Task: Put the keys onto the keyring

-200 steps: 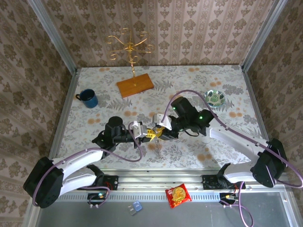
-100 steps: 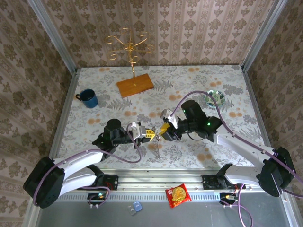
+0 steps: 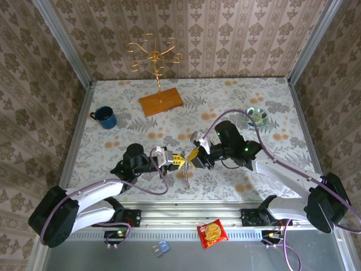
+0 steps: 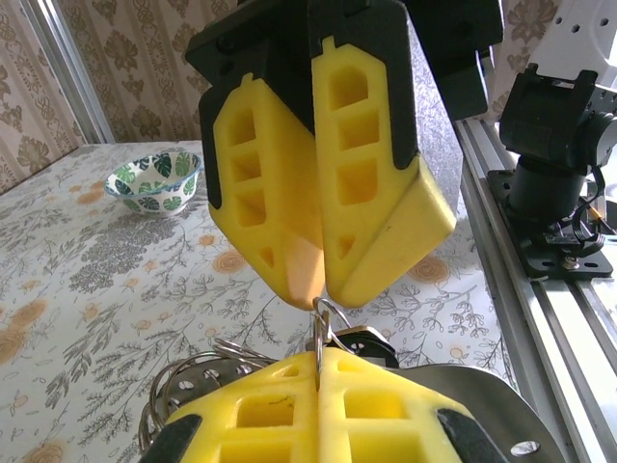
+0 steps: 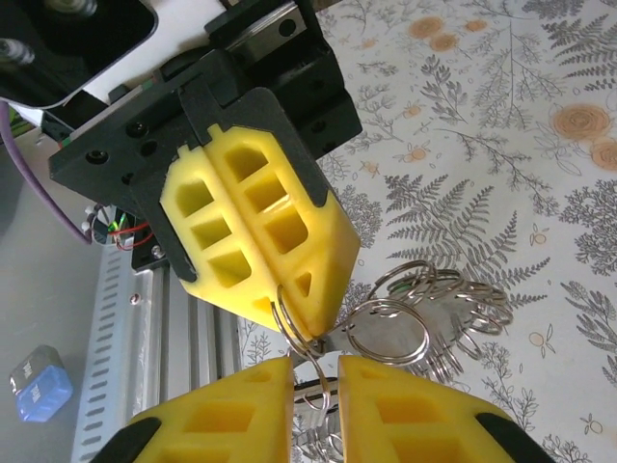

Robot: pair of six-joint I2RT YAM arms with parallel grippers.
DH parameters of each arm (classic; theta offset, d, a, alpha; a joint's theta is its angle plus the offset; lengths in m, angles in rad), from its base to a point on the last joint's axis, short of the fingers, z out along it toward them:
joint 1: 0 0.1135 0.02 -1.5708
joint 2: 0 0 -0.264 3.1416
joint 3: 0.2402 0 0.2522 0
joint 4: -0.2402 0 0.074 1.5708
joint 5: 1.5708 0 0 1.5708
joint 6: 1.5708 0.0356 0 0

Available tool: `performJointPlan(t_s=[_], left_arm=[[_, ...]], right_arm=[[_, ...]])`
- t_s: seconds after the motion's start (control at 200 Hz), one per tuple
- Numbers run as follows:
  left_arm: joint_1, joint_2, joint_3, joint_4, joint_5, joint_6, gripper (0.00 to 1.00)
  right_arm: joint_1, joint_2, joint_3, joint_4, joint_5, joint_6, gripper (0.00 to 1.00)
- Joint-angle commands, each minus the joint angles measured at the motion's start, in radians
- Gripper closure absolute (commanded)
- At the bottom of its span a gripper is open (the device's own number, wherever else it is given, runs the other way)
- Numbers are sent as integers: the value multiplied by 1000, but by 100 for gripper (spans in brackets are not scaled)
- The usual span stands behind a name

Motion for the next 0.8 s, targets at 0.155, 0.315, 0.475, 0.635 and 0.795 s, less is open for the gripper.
performJointPlan(t_s=[0.155,0.315,0.475,0.635,0.795], left_arm=[[-2,3,-10,81,12,-28,100],[-2,6,-10,89,13,-31,100],[-2,7,-12,98,14,-33,100],[-1,9,-15,135,32,-48,100],[-2,22,-18,180,55,-74,100]], right_arm=[[6,18,-16,15,-26,-3,85],[6,24,-12,13,-37,-6,93],[1,11,-14,2,-41,-12,100],[-17,24,-32,-4,-27,-14,100],[-27,88,-25,28,-113,26,100]])
